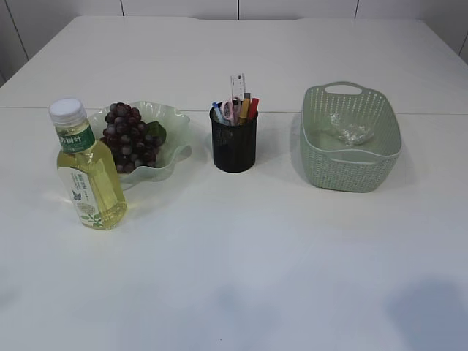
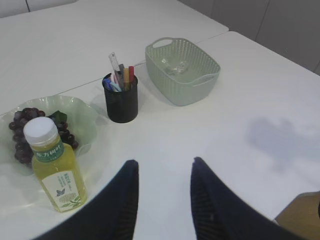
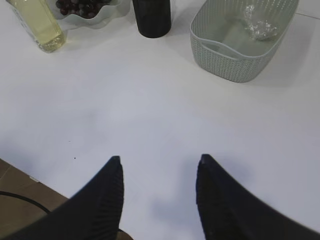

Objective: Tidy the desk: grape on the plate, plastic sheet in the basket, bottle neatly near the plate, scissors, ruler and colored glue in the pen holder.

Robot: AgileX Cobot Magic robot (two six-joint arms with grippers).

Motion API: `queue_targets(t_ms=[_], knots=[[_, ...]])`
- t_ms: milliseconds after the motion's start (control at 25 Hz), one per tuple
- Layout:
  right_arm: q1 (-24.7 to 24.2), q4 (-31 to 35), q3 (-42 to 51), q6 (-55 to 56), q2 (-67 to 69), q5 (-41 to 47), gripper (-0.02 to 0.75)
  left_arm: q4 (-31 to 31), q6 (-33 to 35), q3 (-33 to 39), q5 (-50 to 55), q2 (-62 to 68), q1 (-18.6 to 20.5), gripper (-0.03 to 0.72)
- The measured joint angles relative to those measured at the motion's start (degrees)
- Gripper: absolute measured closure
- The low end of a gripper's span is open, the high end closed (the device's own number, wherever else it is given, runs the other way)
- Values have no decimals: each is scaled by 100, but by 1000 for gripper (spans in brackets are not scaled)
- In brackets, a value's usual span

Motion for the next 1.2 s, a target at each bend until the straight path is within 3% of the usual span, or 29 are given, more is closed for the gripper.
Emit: queue_targets(t_ms=[280,680,1200], knots=[[0,202,679,-354,-1491,-10,357,-62,126,594,879,-1424,0,432],[0,43,783,-641,-2511,273,357,298,129,1217,2169,-3063,0,434],[0,-6,1616,-756,-3114,412,357,424,142,1719,2187,-3138,0,449]])
